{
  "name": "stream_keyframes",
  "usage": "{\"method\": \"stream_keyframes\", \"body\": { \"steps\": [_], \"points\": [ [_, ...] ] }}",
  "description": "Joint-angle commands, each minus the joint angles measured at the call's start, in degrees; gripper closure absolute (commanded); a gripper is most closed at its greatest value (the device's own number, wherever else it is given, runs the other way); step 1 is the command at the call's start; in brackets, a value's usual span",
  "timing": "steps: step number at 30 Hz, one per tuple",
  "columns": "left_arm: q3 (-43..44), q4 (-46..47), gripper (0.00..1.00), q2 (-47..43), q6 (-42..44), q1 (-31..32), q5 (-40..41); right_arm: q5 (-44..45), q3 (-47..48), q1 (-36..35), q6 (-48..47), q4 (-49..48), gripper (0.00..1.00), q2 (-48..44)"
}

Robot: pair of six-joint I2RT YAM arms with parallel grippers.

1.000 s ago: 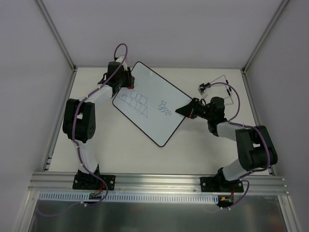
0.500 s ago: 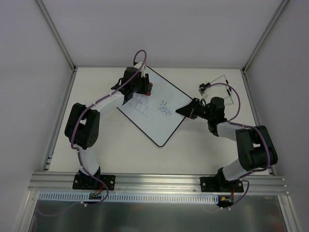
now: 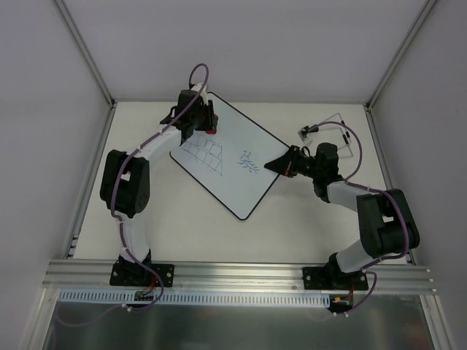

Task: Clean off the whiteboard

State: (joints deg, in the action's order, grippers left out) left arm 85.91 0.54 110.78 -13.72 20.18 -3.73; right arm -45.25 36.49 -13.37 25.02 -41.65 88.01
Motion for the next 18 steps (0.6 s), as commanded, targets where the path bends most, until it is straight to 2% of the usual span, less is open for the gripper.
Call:
{"method": "stream_keyframes", "body": {
  "steps": [1, 6, 9, 13, 18],
  "points": [
    [2.94, -5.28, 0.94, 4.70, 1.67, -1.29, 3.38, -11.08, 2.80, -3.68, -10.07, -3.00, 1.00, -4.16],
    [5.49, -5.46, 0.94, 6.90, 1.76, -1.46, 2.68, -11.35, 2.97, -3.86, -10.25, -2.21, 1.00, -4.07],
    [7.16, -5.46, 0.94, 7.17, 2.11, -0.85, -2.40, -11.35, 3.06, -4.21, -11.21, -0.90, 1.00, -4.07],
    [8.31, -5.46, 0.94, 6.55, 8.26, 1.95, -7.25, -10.91, 3.32, -4.39, -12.45, 0.69, 1.00, -4.16],
    [6.56, -5.46, 0.94, 3.93, 11.60, 4.95, -11.21, -10.47, 3.76, -4.39, -12.62, 0.87, 1.00, -3.72]
  ]
}}
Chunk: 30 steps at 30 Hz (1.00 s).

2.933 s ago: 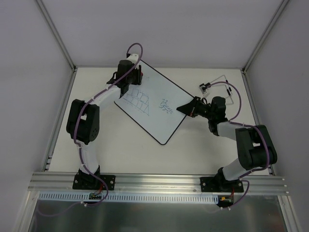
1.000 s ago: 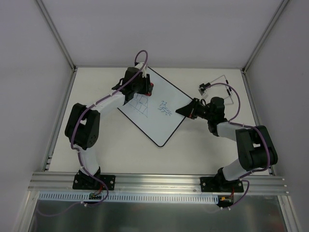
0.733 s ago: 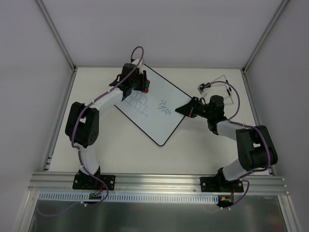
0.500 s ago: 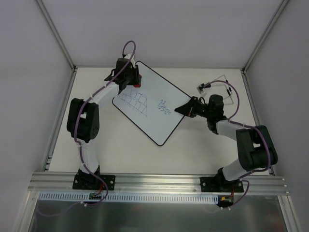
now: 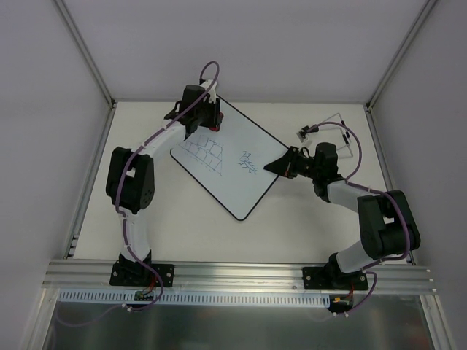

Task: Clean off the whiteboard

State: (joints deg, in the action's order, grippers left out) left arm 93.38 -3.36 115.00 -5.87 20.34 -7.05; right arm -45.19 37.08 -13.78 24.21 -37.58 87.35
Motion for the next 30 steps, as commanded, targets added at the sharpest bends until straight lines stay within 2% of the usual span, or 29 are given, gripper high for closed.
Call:
{"method": "stream_keyframes", "body": {
  "steps": [1, 15, 19, 25, 30],
  "points": [
    [-2.05, -1.65, 0.94, -0.82, 3.93, 5.23, -8.68, -10.53, 3.35, -3.97, -11.81, -3.20, 1.00, -2.98],
    [-13.57, -1.04, 0.95, -7.33, -3.00, 16.30, -11.15, -6.85, 6.07, -4.06, -10.23, -3.55, 1.00, -4.56],
    [-18.74, 3.08, 0.99, -9.52, -6.77, 19.21, -8.34, -5.61, 7.39, -3.97, -9.35, -3.73, 1.00, -4.91],
    [-26.84, 10.21, 1.00, -12.60, -12.32, 22.46, -4.12, -4.21, 8.45, -4.06, -7.95, -4.69, 1.00, -4.38],
    [-28.08, 9.60, 1.00, -13.75, -12.59, 19.67, 2.65, -4.29, 8.19, -4.15, -7.77, -4.78, 1.00, -4.47]
  ]
}}
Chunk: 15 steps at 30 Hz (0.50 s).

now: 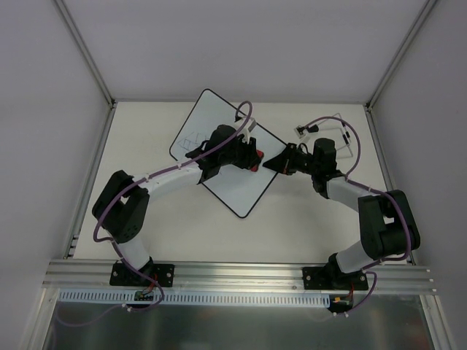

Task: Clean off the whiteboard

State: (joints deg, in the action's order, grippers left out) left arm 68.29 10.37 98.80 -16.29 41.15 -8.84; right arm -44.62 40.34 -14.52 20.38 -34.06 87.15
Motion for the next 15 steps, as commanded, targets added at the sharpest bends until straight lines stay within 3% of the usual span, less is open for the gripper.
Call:
{"method": "stream_keyframes", "body": {
  "steps": [1, 11, 15],
  "points": [
    [-2.99, -4.57, 1.00, 2.01, -2.34, -1.94, 5.32, -4.86, 4.67, -3.41, -4.21, -8.39, 1.00, -4.36],
    [-0.97, -5.98, 1.00, 3.85, -0.76, -11.52, 8.49, -5.56, 3.43, -3.32, -4.74, -8.30, 1.00, -5.06],
    [0.61, -5.98, 1.00, 4.82, 0.65, -11.53, 7.62, -5.65, 4.13, -3.41, -4.39, -8.30, 1.00, -4.80]
  ]
}}
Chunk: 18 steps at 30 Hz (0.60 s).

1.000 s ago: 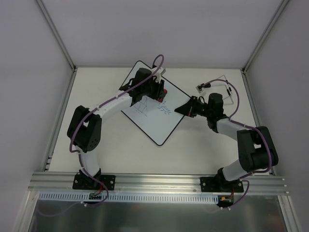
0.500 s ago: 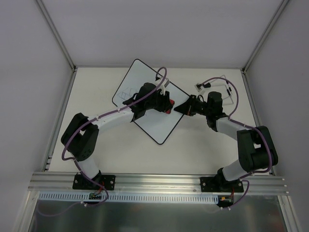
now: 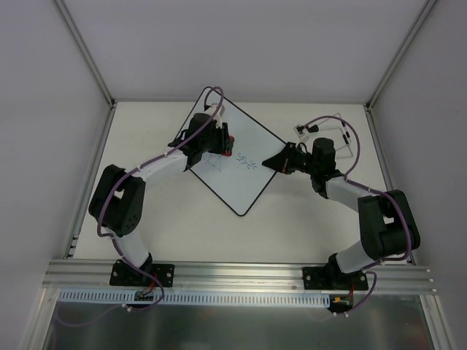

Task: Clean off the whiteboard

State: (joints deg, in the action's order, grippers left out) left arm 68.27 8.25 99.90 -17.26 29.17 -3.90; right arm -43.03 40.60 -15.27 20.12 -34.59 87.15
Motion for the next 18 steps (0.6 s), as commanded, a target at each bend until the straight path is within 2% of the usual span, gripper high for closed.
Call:
{"method": "stream_keyframes", "body": {
  "steps": [1, 6, 18],
  "points": [
    [0.64, -3.77, 1.00, 3.73, 1.00, 0.80, 2.24, -7.42, 4.31, -2.66, -4.04, -7.77, 1.00, -4.63],
    [-0.24, -3.33, 1.00, 4.69, 1.26, 5.63, 1.27, -7.07, 5.01, -2.66, -2.81, -9.44, 0.99, -3.49],
    [-8.68, 5.01, 1.00, 1.26, -8.40, 16.35, -0.06, -5.05, 4.93, -3.45, 2.56, -15.25, 1.00, -1.37]
  ]
}}
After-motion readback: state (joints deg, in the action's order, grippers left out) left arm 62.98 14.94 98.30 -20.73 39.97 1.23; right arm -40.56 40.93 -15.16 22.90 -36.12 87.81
